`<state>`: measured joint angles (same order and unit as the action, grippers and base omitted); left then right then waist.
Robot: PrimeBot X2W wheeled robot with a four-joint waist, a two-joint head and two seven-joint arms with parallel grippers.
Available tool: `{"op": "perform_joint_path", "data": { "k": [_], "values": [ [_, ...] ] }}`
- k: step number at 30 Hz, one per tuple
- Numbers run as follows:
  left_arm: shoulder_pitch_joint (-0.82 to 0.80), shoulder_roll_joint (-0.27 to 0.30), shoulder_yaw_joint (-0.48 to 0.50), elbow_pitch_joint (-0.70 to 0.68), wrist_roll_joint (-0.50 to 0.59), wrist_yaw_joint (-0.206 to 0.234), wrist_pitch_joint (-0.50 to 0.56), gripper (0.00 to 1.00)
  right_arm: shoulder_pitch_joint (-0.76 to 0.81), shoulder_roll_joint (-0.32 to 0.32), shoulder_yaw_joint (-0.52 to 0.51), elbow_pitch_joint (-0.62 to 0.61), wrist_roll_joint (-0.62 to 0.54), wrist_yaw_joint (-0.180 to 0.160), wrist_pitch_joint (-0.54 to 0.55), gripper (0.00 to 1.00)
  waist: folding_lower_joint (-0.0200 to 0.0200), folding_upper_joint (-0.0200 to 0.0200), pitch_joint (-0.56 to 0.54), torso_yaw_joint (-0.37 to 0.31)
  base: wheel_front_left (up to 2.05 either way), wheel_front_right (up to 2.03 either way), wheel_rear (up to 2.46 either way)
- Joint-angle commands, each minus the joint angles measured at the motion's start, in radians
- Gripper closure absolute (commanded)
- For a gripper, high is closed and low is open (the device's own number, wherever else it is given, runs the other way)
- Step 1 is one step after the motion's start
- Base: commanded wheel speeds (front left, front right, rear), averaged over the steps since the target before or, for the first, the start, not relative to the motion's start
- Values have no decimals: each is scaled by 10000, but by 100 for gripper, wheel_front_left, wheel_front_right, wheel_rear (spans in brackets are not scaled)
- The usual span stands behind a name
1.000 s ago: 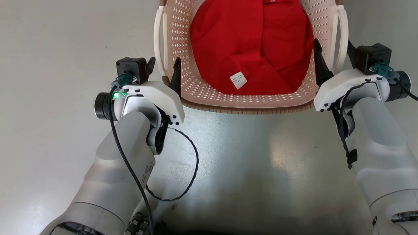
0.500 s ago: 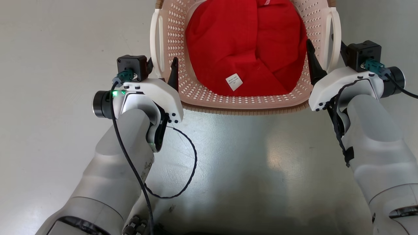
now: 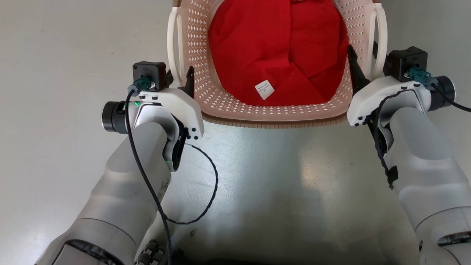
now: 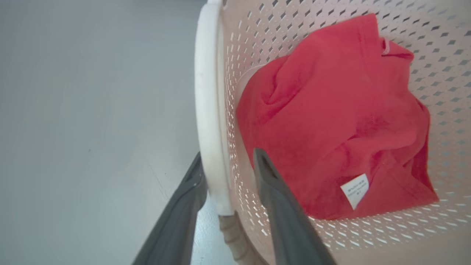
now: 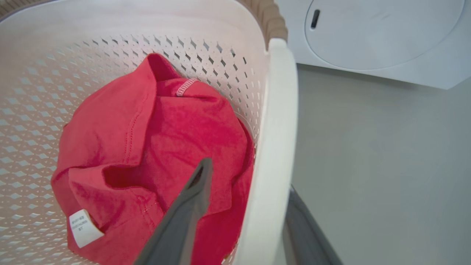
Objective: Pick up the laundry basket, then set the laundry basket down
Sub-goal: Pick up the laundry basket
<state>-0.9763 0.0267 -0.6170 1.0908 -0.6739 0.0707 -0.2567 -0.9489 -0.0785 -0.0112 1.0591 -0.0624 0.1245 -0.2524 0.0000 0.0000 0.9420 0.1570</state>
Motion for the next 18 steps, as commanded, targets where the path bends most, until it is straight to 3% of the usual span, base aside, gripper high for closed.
{"op": "perform_joint_path", "data": {
  "k": [1, 2, 5, 6, 7, 8, 9, 18],
  "values": [
    [-26, 235, 31, -13, -123, 75, -51, 56, 101, 283, 244, 13, -58, 62, -94, 44, 0, 0, 25, -12, 0, 0, 0],
    [-36, 235, -47, 6, -170, 69, -51, 63, 87, 283, 275, 31, -52, 62, -94, 52, 0, 0, 34, -18, 0, 0, 0],
    [-100, 235, -273, 13, -304, 54, -51, 96, 51, 283, 347, 124, -25, 62, -94, 67, 0, 0, 50, -20, 0, 0, 0],
    [-121, 235, -339, 4, -338, 57, -51, 100, 43, 283, 377, 154, -14, 62, -94, 77, 0, 0, 48, -25, 0, 0, 0],
    [-141, 235, -405, -3, -364, 56, -51, 100, 41, 283, 403, 184, -1, 62, -94, 90, 0, 0, 43, -31, 0, 0, 0],
    [-141, 235, -405, -3, -364, 56, -51, 100, 41, 283, 403, 184, -1, 62, -94, 90, 0, 0, 43, -31, 0, 0, 0],
    [-159, 235, -469, -3, -385, 55, -51, 100, 40, 283, 424, 222, 19, 62, -94, 100, 0, 0, 36, -36, 0, 0, 0],
    [-127, 235, -750, 71, -553, 111, -51, 100, 50, 283, 633, 626, 347, 62, -94, 100, 0, 0, -171, -105, 0, 0, 0]
  ]
}}
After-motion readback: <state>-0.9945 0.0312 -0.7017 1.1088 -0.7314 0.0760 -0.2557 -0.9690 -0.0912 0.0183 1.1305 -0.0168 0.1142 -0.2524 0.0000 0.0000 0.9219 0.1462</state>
